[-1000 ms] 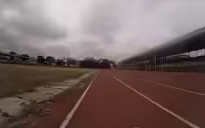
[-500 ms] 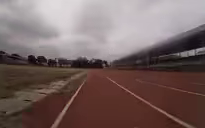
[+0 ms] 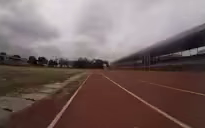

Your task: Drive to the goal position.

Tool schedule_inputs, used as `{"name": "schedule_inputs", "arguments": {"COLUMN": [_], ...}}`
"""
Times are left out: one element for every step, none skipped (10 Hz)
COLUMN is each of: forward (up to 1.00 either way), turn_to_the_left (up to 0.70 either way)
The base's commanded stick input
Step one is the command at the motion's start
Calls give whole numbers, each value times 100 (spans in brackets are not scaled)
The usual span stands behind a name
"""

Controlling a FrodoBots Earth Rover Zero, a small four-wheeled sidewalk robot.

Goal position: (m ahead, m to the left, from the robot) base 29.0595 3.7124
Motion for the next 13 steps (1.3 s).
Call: {"name": "schedule_inputs", "arguments": {"forward": [100, 100, 100, 100, 100, 100, 100, 100, 100, 100, 100, 100, 100], "turn_to_the_left": [0, 0, 0, 0, 0, 0, 0, 0, 0, 0, 0, 0, 0]}}
